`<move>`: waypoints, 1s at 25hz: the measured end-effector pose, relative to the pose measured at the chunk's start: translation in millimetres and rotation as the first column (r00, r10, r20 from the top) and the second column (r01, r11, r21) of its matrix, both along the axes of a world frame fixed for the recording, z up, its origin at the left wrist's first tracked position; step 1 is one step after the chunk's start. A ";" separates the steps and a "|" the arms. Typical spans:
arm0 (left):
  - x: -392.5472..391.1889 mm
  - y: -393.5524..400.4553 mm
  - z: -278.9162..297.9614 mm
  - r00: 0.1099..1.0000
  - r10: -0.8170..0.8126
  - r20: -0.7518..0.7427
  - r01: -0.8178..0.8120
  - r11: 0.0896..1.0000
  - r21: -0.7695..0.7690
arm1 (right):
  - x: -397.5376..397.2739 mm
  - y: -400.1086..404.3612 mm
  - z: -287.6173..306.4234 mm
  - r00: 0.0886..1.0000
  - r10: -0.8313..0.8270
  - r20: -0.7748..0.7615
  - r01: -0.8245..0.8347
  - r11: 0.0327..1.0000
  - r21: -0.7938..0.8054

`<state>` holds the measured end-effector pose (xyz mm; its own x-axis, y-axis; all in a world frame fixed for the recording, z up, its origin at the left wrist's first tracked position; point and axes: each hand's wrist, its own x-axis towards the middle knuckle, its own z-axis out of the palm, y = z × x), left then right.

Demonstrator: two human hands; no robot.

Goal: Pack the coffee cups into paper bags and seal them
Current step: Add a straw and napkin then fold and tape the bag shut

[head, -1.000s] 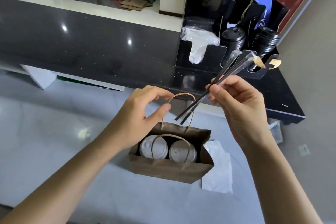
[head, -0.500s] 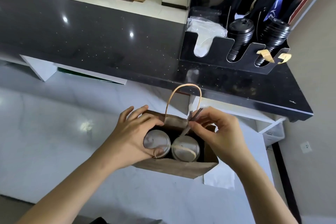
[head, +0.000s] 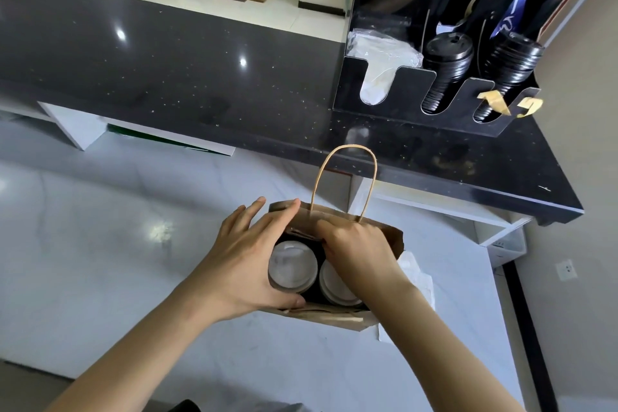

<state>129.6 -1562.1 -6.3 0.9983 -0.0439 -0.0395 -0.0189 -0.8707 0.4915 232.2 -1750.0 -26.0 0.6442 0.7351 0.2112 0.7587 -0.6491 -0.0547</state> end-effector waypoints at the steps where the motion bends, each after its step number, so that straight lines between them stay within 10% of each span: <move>1: -0.6 -0.4 -0.1 1.000 0.000 -0.002 0.000 1.000 -0.001 | 1.4 3.3 -4.4 1.000 -0.012 -0.013 0.011 1.000 -0.029; 14: 0.4 2.8 0.4 1.000 -0.019 -0.011 0.019 0.999 -0.029 | 1.4 -1.3 7.1 0.959 -0.180 -0.218 0.164 0.982 -0.091; 25: 3.1 5.0 -7.5 0.998 -0.003 0.065 0.009 0.995 -0.097 | -10.1 -79.3 37.5 0.893 -0.253 -0.373 0.427 0.738 0.522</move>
<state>132.7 -1557.0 -13.8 0.9983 -0.0507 0.0300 -0.0587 -0.8186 0.5714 222.1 -1829.3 11.5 0.9194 0.2469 0.3061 0.3920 -0.6369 -0.6638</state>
